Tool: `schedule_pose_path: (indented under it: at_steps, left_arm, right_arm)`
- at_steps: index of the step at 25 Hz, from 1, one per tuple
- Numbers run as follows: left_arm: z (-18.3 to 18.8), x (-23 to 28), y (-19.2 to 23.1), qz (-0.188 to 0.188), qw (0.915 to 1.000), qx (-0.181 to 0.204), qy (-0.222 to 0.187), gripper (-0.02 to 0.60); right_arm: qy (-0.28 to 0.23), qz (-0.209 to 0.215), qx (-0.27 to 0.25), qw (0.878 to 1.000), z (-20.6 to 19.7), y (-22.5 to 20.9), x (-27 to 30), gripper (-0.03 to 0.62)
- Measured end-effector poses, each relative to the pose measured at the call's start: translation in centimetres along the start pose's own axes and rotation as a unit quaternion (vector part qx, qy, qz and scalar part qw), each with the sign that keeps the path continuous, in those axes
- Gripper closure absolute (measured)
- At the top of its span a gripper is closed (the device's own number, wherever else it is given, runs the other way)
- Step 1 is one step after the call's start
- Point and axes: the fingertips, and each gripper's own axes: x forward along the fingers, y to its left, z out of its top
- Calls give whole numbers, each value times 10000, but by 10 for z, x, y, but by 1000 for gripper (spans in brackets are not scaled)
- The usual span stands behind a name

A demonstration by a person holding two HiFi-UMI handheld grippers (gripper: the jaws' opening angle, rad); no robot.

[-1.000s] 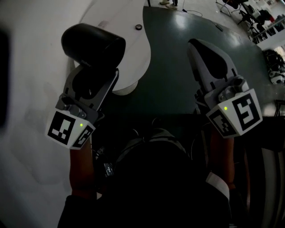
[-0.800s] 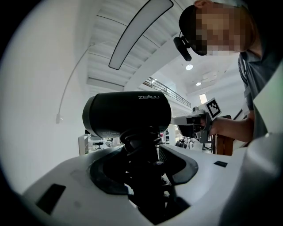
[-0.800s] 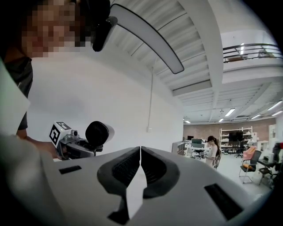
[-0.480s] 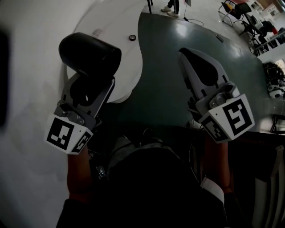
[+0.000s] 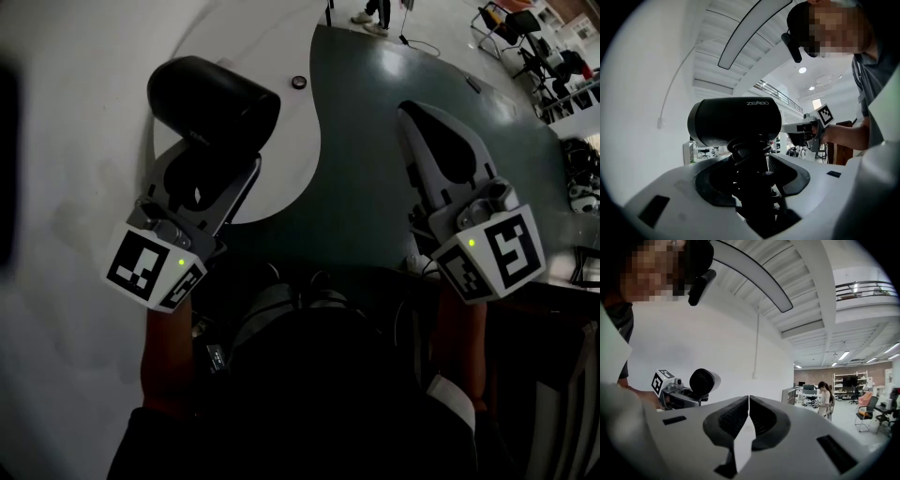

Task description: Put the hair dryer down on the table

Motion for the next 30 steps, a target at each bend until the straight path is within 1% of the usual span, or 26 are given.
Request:
schedule_pose_path:
  at_steps: [2,4,8,9,13,17,19,22,24,30]
  left_arm:
    - [6,1,16,-99,9999,20,-33,370]
    - [12,1,23,-184,9998,88,-41,370]
    - [12,2,10,-281,9995,84,-84,370]
    - [9,1,13,-313,9994,74,-98,370]
    - [4,-4,49,-475,9988,40,-124,370]
    - [14,1,63,-545,9985,-2,-98,370]
    - [8,16,75,-552,9985,-36,-52,370]
    - [-1,50,82,-504,9987,-60,23,370]
    - [-3,68,78,-438,9990,-93,58,370]
    - [3,118,67,-189,9998,-22,104,370]
  right_arm:
    - [-8,-97,0,10000,8,0,15,585]
    - [-21,-164,-12,9999,12,1,20,585]
    - [-66,-274,19,9996,10,3,1,585]
    - [-49,-324,-1,9995,8,4,2,585]
    - [-14,-477,-34,9989,10,16,34,585]
    - [27,-525,-9,9986,19,14,45,585]
    - [74,-541,32,9985,12,0,57,585]
    - [125,-534,101,9984,-3,-35,67,585]
    - [112,-480,129,9987,-6,-57,67,585]
    - [43,-245,152,9996,-10,-116,67,585]
